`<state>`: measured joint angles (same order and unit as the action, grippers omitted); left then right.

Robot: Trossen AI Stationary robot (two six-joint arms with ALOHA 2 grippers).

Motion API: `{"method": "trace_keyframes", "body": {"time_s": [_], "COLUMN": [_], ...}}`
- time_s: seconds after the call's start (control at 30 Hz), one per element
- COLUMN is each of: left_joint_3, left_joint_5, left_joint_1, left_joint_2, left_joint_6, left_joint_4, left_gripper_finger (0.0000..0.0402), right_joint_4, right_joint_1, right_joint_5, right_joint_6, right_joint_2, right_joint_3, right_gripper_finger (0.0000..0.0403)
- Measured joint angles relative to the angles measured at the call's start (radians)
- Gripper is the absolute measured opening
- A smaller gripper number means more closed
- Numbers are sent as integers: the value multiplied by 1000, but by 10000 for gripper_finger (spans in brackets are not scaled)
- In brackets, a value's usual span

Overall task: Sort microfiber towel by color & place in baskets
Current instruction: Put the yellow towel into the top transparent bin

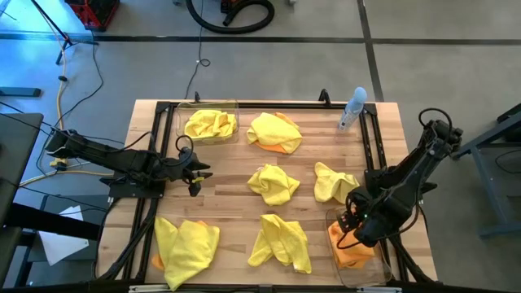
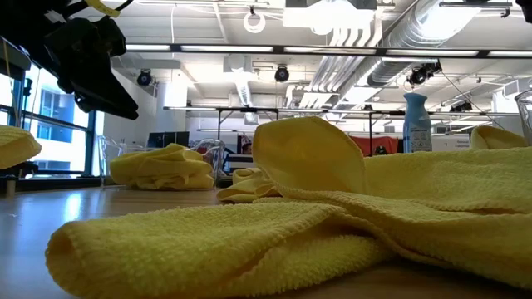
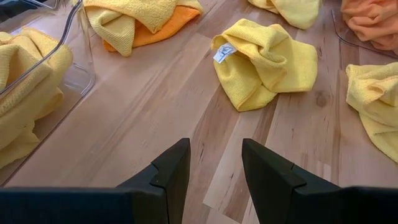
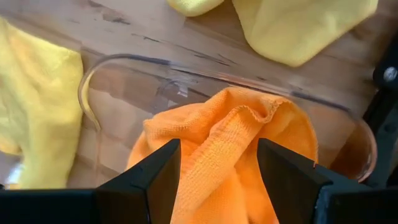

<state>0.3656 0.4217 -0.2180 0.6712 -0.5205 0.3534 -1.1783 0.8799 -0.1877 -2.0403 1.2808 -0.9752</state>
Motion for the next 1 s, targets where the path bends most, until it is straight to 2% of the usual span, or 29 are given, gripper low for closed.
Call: {"method": "trace_keyframes", "body": {"time_s": [0.13,0.3,0.5,0.63,0.8,1.0], "left_joint_3": [0,0,0,0,0,0], "left_joint_5": [3,6,7,8,13,22], "left_joint_1": [0,0,0,0,2,2], "left_joint_2": [0,0,0,0,0,14], "left_joint_6": [-2,-3,-13,-26,-26,15], "left_joint_4": [0,-11,-29,-36,-65,-164], "left_gripper_finger": [136,136,136,136,136,136], "right_joint_4": [-13,-61,-52,-53,-71,-239], "right_joint_1": [-3,-27,-30,-30,-30,-31], "right_joint_5": [11,120,127,64,-78,-270], "right_joint_6": [109,131,231,280,358,426], "right_joint_2": [0,0,-29,-88,-181,-262], "right_joint_3": [0,0,0,0,0,0], "right_gripper_finger": [209,209,209,209,209,209]}}
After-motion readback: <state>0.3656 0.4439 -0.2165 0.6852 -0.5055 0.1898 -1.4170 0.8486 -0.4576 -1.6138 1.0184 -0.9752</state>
